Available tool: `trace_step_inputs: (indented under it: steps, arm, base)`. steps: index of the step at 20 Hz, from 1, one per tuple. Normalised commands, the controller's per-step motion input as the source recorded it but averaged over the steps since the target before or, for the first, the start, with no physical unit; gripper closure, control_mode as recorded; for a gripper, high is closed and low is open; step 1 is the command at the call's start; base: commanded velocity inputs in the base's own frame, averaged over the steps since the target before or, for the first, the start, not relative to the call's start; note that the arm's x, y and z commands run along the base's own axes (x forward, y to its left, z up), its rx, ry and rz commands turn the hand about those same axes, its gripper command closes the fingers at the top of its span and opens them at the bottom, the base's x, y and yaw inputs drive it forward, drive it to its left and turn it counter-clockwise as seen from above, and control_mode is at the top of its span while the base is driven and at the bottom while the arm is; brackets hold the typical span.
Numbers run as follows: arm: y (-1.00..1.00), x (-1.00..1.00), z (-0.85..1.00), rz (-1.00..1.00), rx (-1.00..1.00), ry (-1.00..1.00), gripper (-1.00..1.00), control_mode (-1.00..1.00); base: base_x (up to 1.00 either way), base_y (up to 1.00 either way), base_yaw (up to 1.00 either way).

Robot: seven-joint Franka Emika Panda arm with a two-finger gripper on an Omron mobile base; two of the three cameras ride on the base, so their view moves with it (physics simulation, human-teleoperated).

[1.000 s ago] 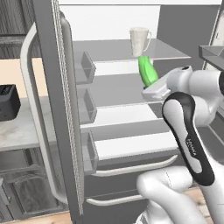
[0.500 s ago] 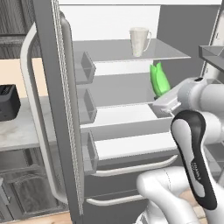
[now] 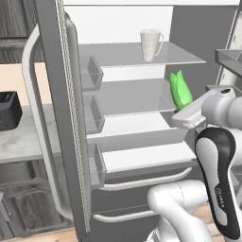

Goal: Pick corn from the fridge and place it on the plate on the counter.

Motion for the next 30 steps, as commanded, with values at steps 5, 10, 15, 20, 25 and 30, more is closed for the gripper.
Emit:
trace_step_inputs:
  steps: [5, 10, 15, 20, 25, 30]
  arm:
    - [0.00, 0.00, 0.00, 0.00, 0.00, 0.00, 1.00, -1.00]
    - [0.00, -0.02, 0.00, 0.00, 0.00, 0.00, 1.00, -1.00]
    - [0.00, -0.07, 0.00, 0.00, 0.00, 0.00, 1.00, -1.00]
    - [0.00, -0.06, 0.00, 0.00, 0.00, 0.00, 1.00, 1.00]
    - [0.00, 0.00, 0.00, 0.00, 0.00, 0.00, 1.00, 1.00]
    - [0.00, 0.00, 0.00, 0.00, 0.00, 0.00, 1.00, 1.00]
  base:
    - [0.00, 0.00, 0.00]
    - [0.00, 0.00, 0.00]
    - [0.00, 0.00, 0.00]
    - [-0.13, 0.00, 0.00]
    - [-0.33, 0.00, 0.00]
    - [-0.39, 0.00, 0.00]
